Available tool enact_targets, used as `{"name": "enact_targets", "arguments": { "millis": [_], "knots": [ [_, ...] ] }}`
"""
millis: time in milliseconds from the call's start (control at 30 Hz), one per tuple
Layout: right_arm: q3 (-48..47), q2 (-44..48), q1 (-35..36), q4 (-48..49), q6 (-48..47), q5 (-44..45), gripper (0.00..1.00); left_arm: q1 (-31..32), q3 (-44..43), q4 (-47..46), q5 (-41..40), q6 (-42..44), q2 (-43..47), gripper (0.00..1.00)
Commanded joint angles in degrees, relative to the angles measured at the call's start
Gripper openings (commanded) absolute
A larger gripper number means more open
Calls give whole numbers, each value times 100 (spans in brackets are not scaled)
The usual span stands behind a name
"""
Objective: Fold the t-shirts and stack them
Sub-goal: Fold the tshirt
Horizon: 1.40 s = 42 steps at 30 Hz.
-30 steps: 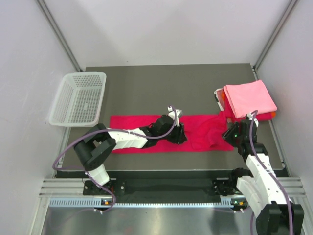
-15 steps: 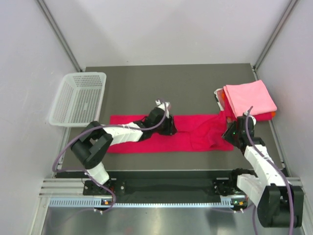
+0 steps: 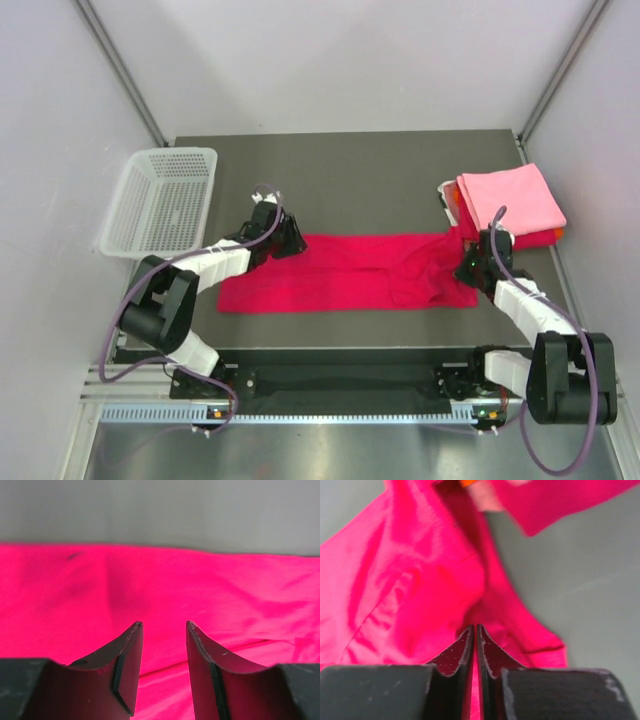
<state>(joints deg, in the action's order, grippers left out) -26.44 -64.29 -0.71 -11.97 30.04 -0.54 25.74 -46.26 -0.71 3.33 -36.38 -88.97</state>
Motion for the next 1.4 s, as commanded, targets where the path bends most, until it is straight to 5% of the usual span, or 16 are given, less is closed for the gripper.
{"name": "enact_targets", "arguments": {
  "millis": [0,367,433,467,533,733,933,1133,1367],
  "knots": [
    [-327,92,-122,11,98,737,4,-77,108,291,-87,-106,-156,45],
    [-327,830,-175,-604,213,1530,2,-157,64,247,-43,-89,-692,45],
    [-310,918,-175,-553,143,1347,8,-174,56,238,-34,-80,-744,45],
    [-275,936,-175,-465,73,1189,26,-174,56,221,-26,-80,-745,45],
    [-231,954,-175,-168,-77,679,39,-174,64,203,1,-62,-754,45],
    [-231,481,-175,316,-113,-209,41,-192,38,238,-8,26,-780,45],
    [-107,-47,-184,897,-34,-597,39,-323,47,247,62,61,-815,44],
    [-239,-295,-175,767,19,-150,0,-499,12,326,132,114,-947,44],
    [-327,75,-184,99,168,1459,0,-587,-23,361,168,105,-1070,44]
  ]
}}
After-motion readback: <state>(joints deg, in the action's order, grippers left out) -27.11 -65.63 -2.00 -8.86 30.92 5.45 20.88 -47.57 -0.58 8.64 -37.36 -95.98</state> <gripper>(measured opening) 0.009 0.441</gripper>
